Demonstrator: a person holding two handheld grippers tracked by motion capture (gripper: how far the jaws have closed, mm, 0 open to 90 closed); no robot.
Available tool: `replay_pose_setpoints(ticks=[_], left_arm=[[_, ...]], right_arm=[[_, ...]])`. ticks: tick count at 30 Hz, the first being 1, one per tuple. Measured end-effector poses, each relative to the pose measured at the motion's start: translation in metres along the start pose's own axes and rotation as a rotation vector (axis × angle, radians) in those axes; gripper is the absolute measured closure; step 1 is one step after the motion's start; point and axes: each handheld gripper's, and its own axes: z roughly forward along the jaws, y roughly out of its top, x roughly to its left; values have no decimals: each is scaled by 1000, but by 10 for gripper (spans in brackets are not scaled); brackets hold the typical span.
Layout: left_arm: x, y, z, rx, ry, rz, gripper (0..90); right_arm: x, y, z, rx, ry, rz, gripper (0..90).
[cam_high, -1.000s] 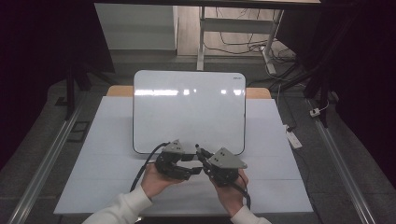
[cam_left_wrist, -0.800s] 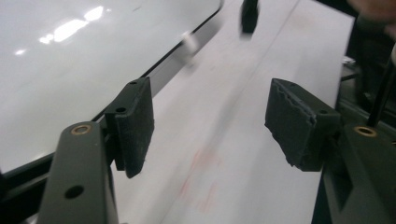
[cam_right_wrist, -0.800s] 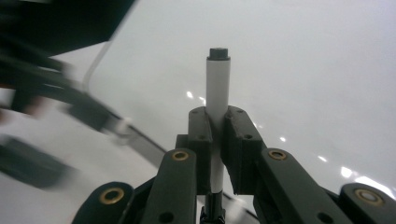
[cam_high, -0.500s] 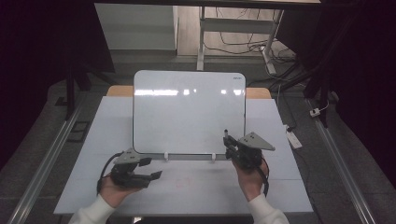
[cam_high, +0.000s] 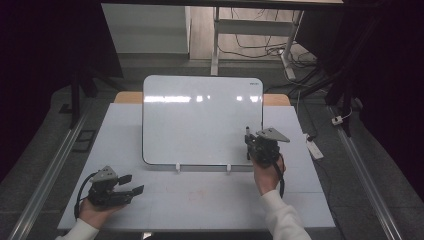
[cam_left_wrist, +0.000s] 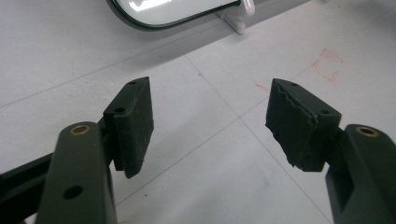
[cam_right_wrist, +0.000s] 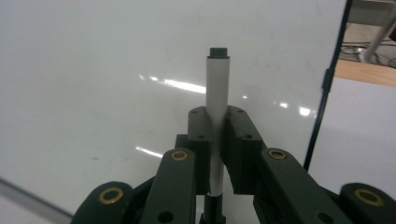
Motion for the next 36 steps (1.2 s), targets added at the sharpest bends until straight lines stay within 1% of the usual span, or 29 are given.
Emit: replay_pose_setpoints(ticks=[4, 6, 10, 12, 14, 19, 25, 30, 33, 34, 36], left_arm=[[-2, 0, 1, 0, 6, 16, 320], [-3, 0, 2, 4, 9, 22, 319], [-5, -1, 3, 12, 10, 28, 319], [-6, -1, 4, 14, 12, 37, 319], [-7, -1, 4, 16, 10, 38, 319], [-7, -1, 5, 19, 10, 41, 320], [-8, -1, 5, 20, 9, 41, 321], [-7, -2, 5, 20, 8, 40, 322], [-7, -2, 5, 17, 10, 40, 323], [-7, -2, 5, 16, 11, 39, 323], [-7, -2, 4, 13, 11, 36, 323]], right_arm=[[-4, -2, 9, 1, -34, 21, 807], [-4, -3, 13, -4, -53, 23, 807], [0, -4, 18, -18, -90, -8, 804], [1, -5, 18, -25, -102, -29, 799], [2, -6, 18, -29, -107, -38, 798], [1, -6, 18, -28, -103, -51, 793], [-3, -6, 17, -30, -90, -51, 784], [-5, -5, 17, -30, -88, -53, 781], [-6, -5, 16, -30, -78, -54, 685], [-6, -5, 15, -33, -73, -56, 671], [-7, -5, 12, -35, -49, -59, 621]])
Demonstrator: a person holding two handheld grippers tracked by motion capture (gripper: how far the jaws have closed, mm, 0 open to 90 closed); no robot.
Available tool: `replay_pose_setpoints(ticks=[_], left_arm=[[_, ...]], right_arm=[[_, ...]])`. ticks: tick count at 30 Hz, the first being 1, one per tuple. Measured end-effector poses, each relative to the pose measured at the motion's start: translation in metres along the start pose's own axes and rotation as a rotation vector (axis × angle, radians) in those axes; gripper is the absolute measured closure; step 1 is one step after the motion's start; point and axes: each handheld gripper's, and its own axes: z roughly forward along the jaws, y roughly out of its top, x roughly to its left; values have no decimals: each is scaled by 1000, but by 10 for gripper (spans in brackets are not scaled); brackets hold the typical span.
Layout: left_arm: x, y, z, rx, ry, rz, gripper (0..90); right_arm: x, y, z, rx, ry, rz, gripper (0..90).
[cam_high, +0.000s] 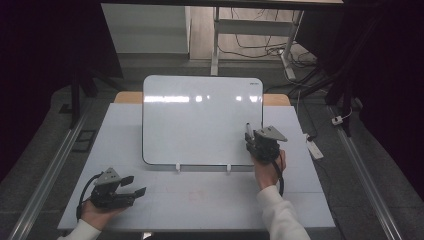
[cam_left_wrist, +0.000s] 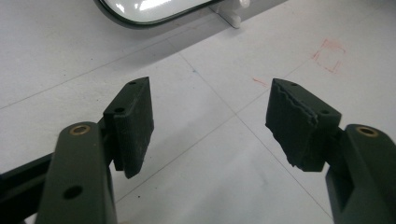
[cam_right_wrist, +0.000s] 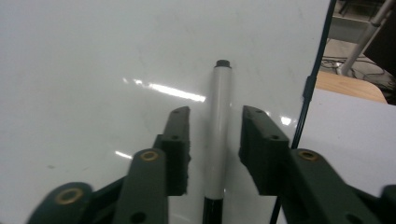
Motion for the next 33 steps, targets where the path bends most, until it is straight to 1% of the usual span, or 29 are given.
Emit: replay_pose_setpoints(ticks=[3, 6, 7, 9, 11, 15, 21, 25, 28, 30, 33], left_arm=[[1, -1, 0, -5, 0, 1, 323], [2, -1, 1, -12, 0, 2, 322], [2, 0, 1, -16, -2, 3, 322], [2, 0, 1, -22, -2, 6, 321], [2, 1, 2, -27, -4, 8, 319], [2, 1, 3, -33, -8, 11, 318], [3, 2, 4, -46, -7, 15, 317], [3, 2, 6, -39, -12, 20, 315], [2, 2, 7, -39, -13, 31, 314], [1, 2, 7, -42, -11, 38, 314], [0, 3, 7, -44, -13, 41, 313]], right_arm=[[-2, -1, -8, -8, 34, -22, 554], [-7, -4, -20, -20, 86, -39, 499], [-9, -5, -24, -21, 114, -41, 484], [-12, -10, -33, -21, 150, -56, 468], [-14, -16, -41, -20, 200, -62, 461], [-19, -33, -58, -17, 283, -79, 459], [-30, -54, -78, 1, 344, -100, 456], [-40, -67, -87, 17, 371, -109, 451], [-46, -76, -91, 30, 380, -115, 449], [-50, -81, -93, 36, 376, -123, 446], [-54, -87, -94, 38, 380, -119, 444]])
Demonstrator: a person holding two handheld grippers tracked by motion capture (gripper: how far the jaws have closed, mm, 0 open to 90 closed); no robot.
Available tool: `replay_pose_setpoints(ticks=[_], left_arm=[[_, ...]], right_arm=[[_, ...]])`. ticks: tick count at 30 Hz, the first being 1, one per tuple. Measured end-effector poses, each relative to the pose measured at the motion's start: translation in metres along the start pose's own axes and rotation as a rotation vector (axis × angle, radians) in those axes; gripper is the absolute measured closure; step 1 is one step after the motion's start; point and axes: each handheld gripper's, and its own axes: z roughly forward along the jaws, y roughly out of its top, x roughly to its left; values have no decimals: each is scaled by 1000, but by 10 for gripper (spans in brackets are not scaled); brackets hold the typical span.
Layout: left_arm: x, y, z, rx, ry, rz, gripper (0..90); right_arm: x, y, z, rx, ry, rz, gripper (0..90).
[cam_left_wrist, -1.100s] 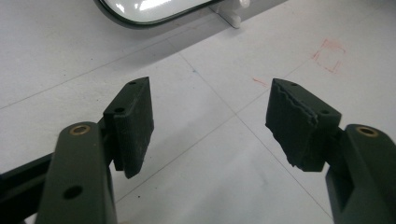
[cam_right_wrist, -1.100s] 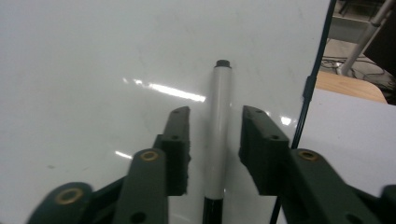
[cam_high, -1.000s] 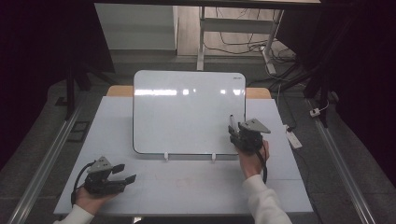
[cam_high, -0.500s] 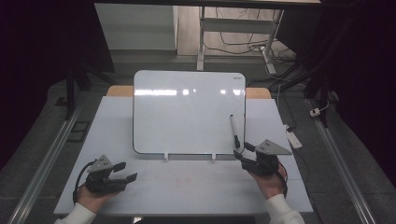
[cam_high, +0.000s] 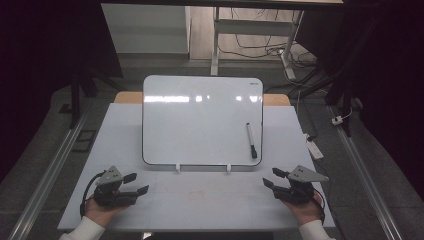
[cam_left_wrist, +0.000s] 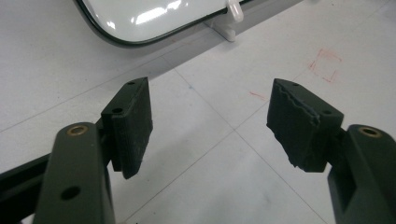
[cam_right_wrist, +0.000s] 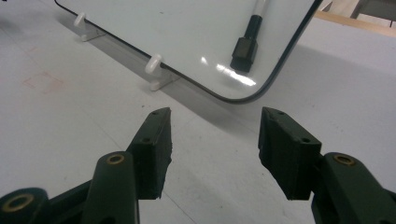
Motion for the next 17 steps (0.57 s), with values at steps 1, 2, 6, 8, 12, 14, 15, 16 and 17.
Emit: replay_pose_setpoints(ticks=[1, 2, 6, 8, 12, 14, 15, 16, 17], left_arm=[[0, 0, 0, 0, -1, 2, 311], [0, 1, 0, -2, 0, 2, 310], [-1, 2, 0, -7, 0, 5, 309], [-2, 2, -1, -11, 0, 7, 308], [-1, 2, -2, -13, 1, 8, 307], [-1, 1, -2, -14, 2, 6, 305], [-1, 1, -2, -15, 1, 7, 304], [-1, 1, -2, -16, 1, 7, 304], [-1, 1, -2, -17, 3, 8, 303]], right_arm=[[0, -1, 0, 0, 0, 2, 443], [-1, -1, 0, -2, 2, -1, 442], [-1, -3, 1, -5, -1, -8, 440], [-1, -3, 1, -4, 0, -8, 440], [-2, -4, 0, -5, -2, -6, 440], [-2, -4, 0, -8, 0, -7, 439], [-2, -4, 0, -9, -1, -8, 435], [-2, -4, 0, -9, -1, -9, 430], [-2, -4, 0, -8, 0, -11, 429]])
